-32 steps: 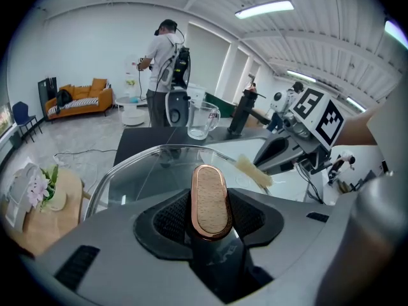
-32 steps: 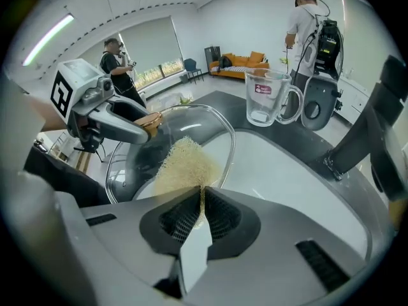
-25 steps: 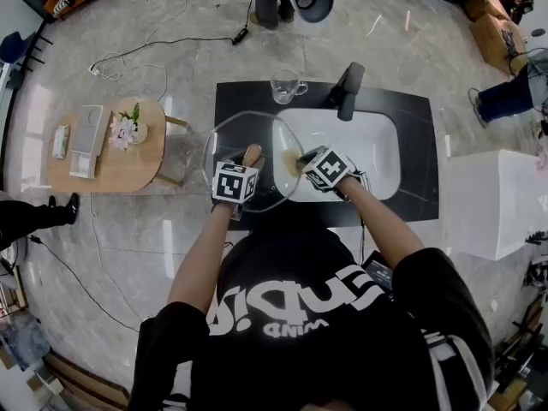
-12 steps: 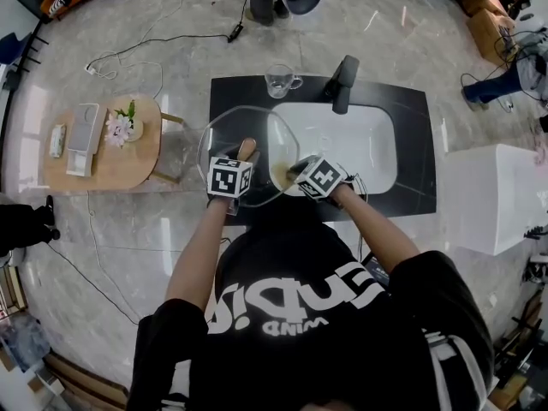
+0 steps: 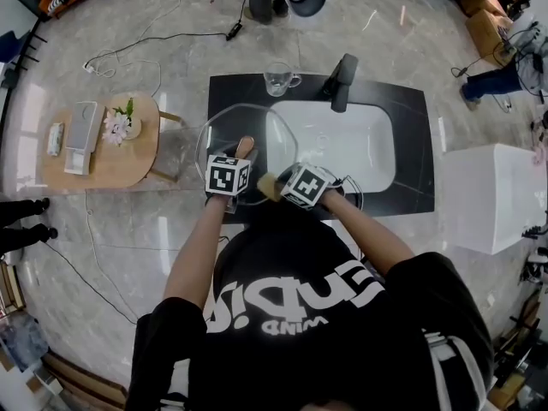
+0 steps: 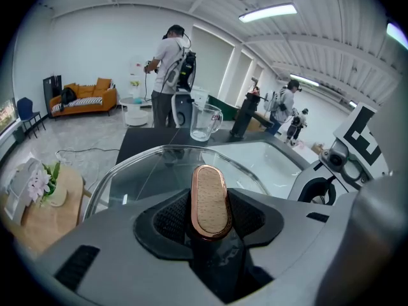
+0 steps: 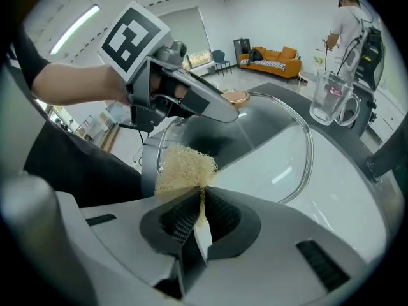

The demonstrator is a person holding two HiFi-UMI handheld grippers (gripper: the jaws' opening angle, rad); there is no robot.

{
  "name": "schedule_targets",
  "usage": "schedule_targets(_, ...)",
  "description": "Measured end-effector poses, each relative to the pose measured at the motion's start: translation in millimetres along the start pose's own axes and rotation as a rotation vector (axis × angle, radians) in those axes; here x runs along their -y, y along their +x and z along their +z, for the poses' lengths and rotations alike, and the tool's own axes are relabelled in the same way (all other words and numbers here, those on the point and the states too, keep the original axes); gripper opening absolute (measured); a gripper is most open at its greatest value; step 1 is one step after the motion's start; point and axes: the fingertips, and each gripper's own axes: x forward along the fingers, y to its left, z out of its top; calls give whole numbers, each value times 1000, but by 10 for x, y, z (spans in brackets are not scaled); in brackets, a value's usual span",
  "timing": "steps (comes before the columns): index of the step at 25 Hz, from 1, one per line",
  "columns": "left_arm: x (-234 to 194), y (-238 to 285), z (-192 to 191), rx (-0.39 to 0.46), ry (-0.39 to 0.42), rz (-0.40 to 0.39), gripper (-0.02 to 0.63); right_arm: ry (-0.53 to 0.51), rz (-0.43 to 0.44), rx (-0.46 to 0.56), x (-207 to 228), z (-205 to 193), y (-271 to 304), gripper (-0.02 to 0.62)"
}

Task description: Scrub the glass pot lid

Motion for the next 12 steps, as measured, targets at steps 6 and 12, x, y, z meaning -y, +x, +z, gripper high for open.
schedule_targets(6, -2, 6, -7, 0, 2, 1, 184, -27, -33, -28, -11, 42, 4, 25)
schedule_targets(12, 2, 2, -1, 5, 1, 2, 184, -62, -87, -31, -2, 159, -7, 25)
